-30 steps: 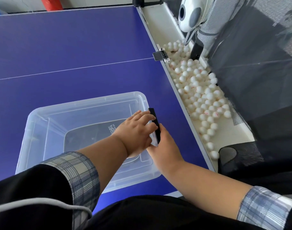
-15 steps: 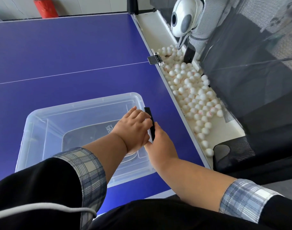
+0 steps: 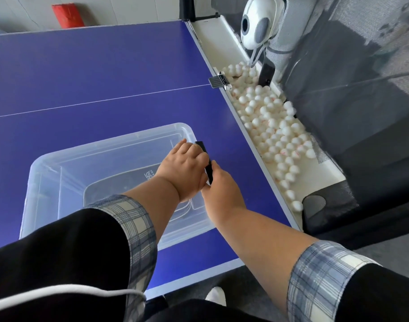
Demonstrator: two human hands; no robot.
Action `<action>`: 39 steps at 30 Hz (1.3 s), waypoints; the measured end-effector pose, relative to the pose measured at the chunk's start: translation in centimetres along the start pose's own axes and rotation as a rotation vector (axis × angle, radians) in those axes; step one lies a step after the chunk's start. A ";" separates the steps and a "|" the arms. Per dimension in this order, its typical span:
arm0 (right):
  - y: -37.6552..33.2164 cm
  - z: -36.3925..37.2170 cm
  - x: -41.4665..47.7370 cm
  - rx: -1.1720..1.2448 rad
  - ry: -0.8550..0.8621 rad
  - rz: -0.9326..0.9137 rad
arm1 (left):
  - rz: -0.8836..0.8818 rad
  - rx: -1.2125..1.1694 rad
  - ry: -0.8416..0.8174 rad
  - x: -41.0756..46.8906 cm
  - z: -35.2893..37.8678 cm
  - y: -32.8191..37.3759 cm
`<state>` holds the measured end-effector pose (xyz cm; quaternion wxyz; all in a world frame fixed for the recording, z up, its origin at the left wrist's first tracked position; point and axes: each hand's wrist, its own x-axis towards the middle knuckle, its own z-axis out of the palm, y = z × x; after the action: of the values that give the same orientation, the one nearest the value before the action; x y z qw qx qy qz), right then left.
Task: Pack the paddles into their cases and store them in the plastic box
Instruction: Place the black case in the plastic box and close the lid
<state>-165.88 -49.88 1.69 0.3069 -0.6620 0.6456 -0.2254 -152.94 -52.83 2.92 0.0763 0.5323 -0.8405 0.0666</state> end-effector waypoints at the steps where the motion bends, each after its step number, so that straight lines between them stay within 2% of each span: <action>1: 0.0 0.1 0.0 -0.007 0.004 -0.008 | -0.020 -0.009 0.005 -0.1 0.2 -0.1; 8: -0.3 0.2 -0.4 -0.078 -0.012 -0.015 | -0.065 -0.074 -0.095 -0.1 -0.1 -0.4; 12: -1.5 0.2 -0.9 -0.403 0.009 -0.052 | -0.181 -0.223 -0.135 -3.7 -0.6 -1.9; 15: -3.7 1.3 -1.4 -0.536 0.017 -0.112 | -0.372 -0.280 -0.188 -9.5 -1.2 -4.8; 20: -10.4 7.4 -1.9 -0.522 -0.063 -0.253 | -0.780 -0.231 -0.200 -20.6 -2.8 -12.3; 23: -14.4 11.3 -1.7 -0.558 -0.109 -0.355 | -0.963 -0.268 -0.209 -24.3 -3.3 -15.3; 25: -16.0 13.4 -1.4 -0.621 -0.164 -0.398 | -1.105 -0.497 -0.218 -25.1 -3.5 -16.3; 28: -16.4 15.5 -1.3 -0.728 -0.260 -0.347 | -1.290 -1.013 -0.161 -26.3 -3.3 -17.2; 33: -15.5 17.0 -2.0 -0.835 -0.246 -0.342 | -1.315 -1.217 0.076 -28.7 -2.2 -18.5; 39: -15.5 17.2 -1.8 -0.850 -0.249 -0.360 | -1.235 -1.419 0.116 -27.1 -2.4 -18.8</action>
<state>-142.96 -46.42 0.46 0.0401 -0.8521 0.5141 0.0899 -124.34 -36.40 0.48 0.4462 0.7086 -0.2489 -0.4867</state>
